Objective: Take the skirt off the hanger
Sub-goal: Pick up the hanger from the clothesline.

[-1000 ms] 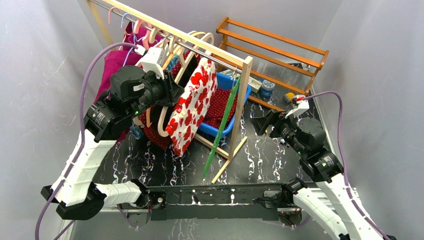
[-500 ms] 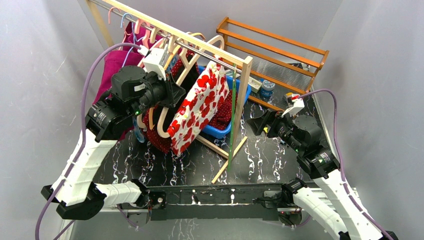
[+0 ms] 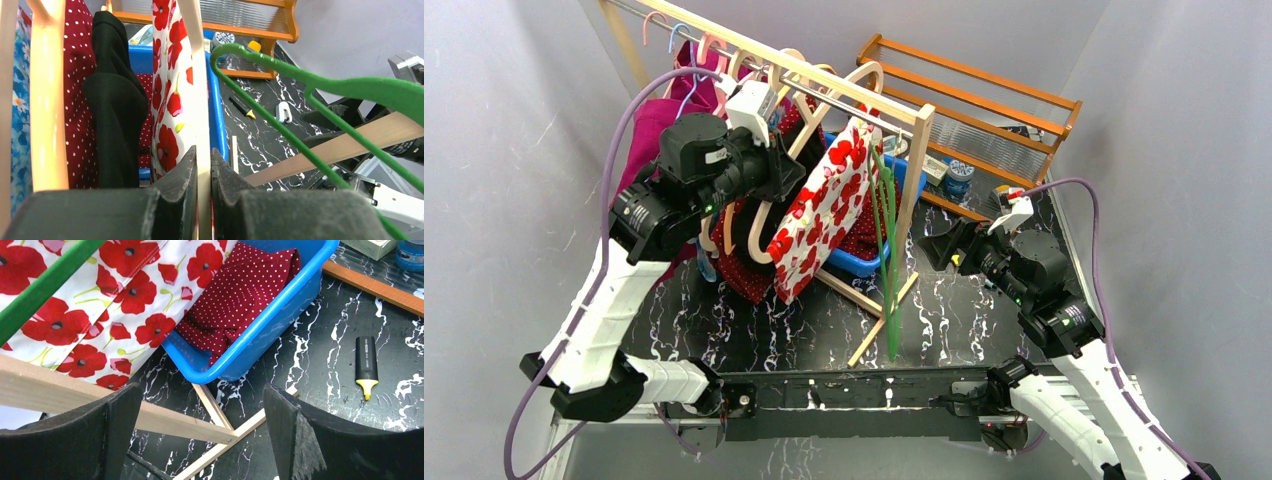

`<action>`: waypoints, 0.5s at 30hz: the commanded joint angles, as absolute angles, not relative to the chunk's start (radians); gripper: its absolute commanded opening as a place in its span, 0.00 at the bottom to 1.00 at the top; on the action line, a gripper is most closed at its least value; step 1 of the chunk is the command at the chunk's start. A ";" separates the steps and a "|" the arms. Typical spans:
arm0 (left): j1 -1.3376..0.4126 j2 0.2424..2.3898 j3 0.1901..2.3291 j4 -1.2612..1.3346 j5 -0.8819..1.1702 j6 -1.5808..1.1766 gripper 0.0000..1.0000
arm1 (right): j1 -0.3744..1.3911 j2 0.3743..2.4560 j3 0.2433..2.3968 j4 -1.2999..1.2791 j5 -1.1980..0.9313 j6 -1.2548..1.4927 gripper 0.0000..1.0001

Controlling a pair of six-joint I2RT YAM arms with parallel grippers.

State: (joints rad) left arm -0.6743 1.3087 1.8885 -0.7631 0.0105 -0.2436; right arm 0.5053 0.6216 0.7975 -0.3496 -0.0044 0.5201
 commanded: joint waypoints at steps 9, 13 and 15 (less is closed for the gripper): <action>-0.676 1.327 2.105 -0.695 0.110 -0.435 0.00 | 0.505 0.676 0.877 -0.311 -0.067 0.515 0.98; -0.676 1.333 2.141 -0.740 0.161 -0.519 0.00 | 0.505 0.666 0.865 -0.307 -0.074 0.521 0.98; -0.677 1.343 2.163 -0.761 0.178 -0.535 0.00 | 0.505 0.659 0.856 -0.303 -0.078 0.525 0.98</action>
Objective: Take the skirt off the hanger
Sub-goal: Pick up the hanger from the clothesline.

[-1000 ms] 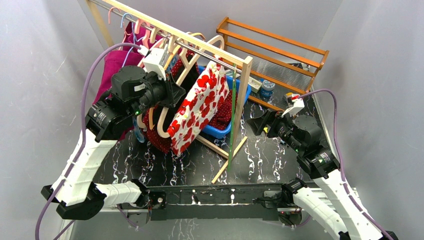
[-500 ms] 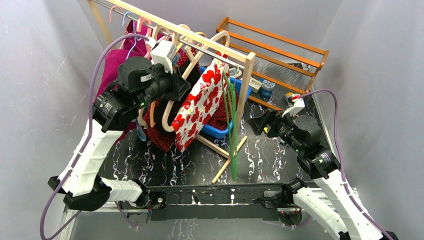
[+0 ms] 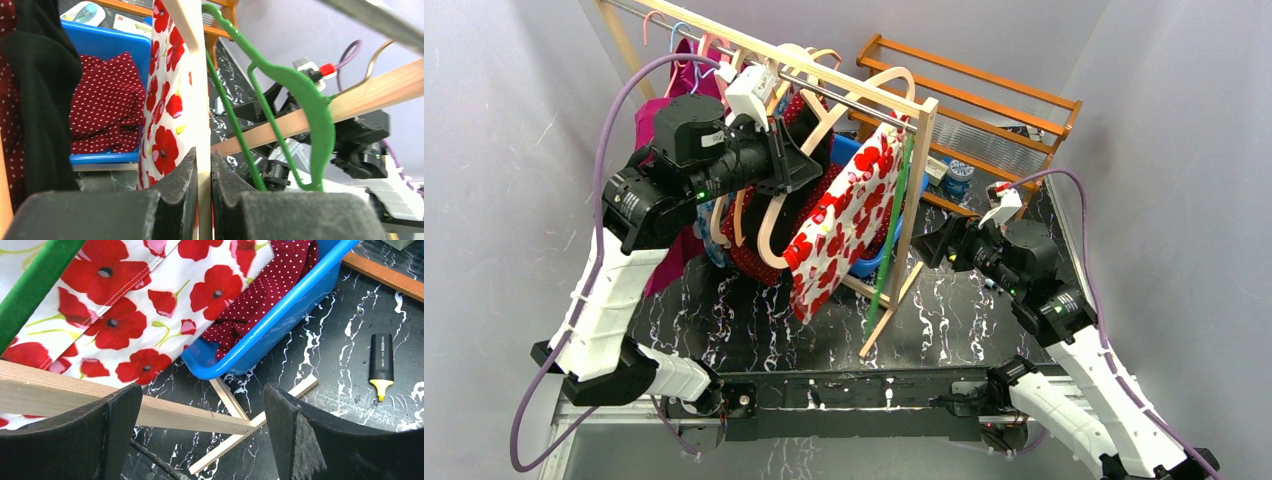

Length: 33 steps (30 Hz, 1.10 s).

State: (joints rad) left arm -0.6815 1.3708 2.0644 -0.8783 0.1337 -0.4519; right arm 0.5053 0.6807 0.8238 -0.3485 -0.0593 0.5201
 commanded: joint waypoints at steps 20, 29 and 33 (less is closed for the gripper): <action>-0.675 1.534 2.391 -0.895 0.268 -0.406 0.00 | 0.505 0.617 0.871 -0.348 -0.067 0.521 0.98; -0.673 1.449 2.195 -0.836 0.218 -0.389 0.00 | 0.505 0.690 0.902 -0.408 0.120 0.497 0.98; -0.674 1.390 2.069 -0.770 0.221 -0.418 0.00 | 0.502 0.778 0.961 -0.410 0.164 0.474 0.99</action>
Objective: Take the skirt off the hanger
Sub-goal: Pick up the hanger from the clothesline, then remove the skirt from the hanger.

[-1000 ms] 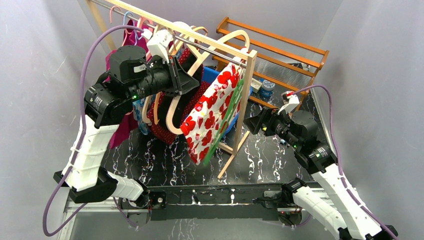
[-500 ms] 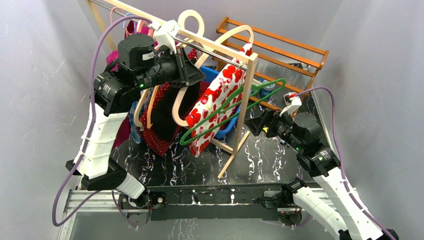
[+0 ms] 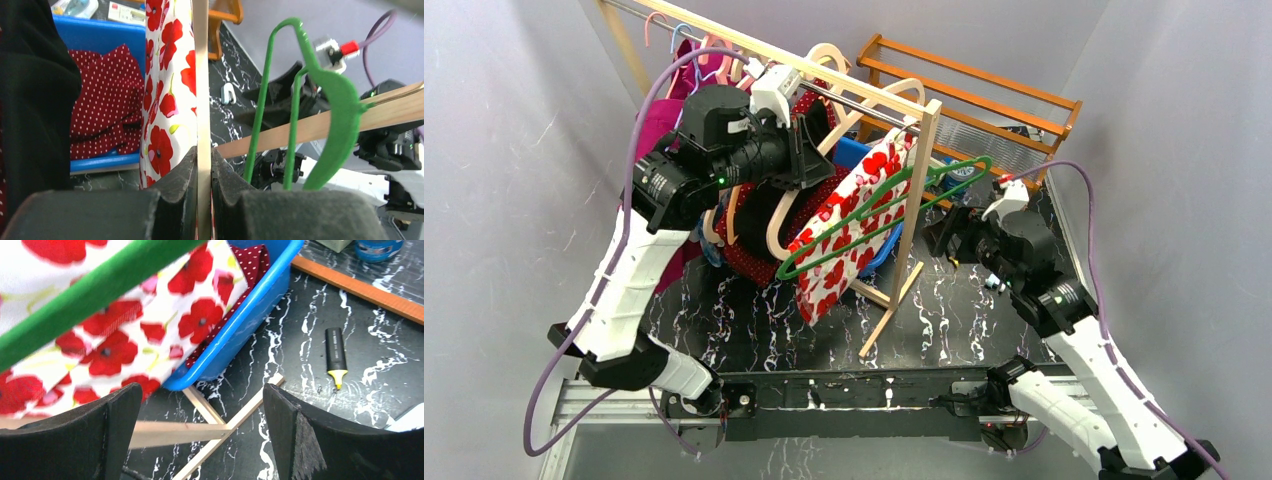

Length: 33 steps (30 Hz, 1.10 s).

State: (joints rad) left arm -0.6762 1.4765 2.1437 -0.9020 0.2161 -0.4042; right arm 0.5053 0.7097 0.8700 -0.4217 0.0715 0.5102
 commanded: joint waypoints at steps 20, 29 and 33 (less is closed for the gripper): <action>-0.673 1.318 1.842 -0.648 0.234 -0.448 0.00 | 0.237 0.868 0.771 -0.200 -0.162 0.524 0.98; -0.674 1.277 1.760 -0.612 0.272 -0.489 0.00 | -0.028 1.074 0.697 0.336 -0.749 0.634 0.98; -0.673 1.250 1.713 -0.578 0.286 -0.494 0.00 | -0.028 1.194 0.720 0.579 -0.855 0.704 0.98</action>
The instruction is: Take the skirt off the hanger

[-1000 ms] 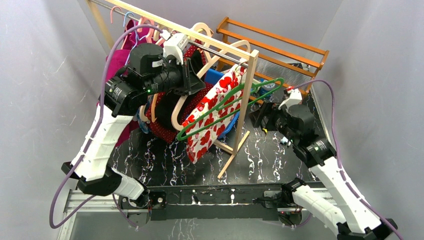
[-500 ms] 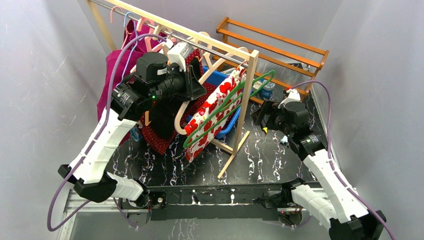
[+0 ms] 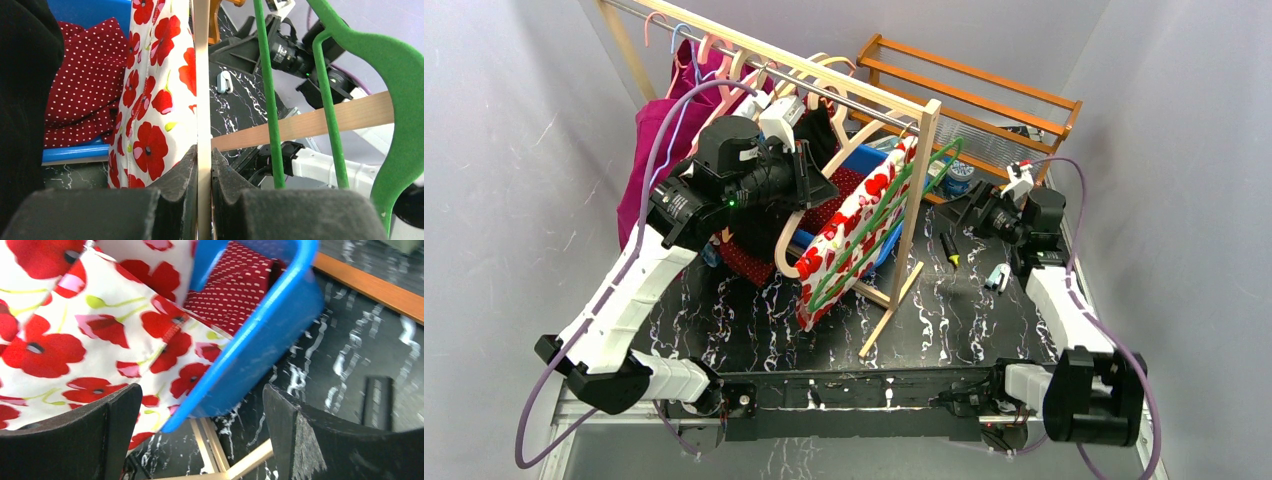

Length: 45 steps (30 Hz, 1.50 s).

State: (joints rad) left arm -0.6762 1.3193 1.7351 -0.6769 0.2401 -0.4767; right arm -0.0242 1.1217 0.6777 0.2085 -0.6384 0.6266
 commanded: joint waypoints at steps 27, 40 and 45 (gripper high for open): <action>-0.673 1.233 1.672 -0.545 0.319 -0.517 0.00 | 0.088 1.586 1.005 0.950 -1.040 0.769 0.98; -0.673 1.231 1.683 -0.543 0.297 -0.512 0.00 | 0.174 1.549 0.953 1.049 -1.092 0.913 0.70; -0.673 1.215 1.677 -0.540 0.263 -0.509 0.00 | 0.223 1.480 0.890 1.007 -1.043 0.920 0.74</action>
State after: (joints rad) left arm -0.6762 1.2663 1.6657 -0.6239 0.2771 -0.5102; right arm 0.1886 1.5753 0.9245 0.9745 -1.0573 0.9043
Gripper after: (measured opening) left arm 0.074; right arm 0.707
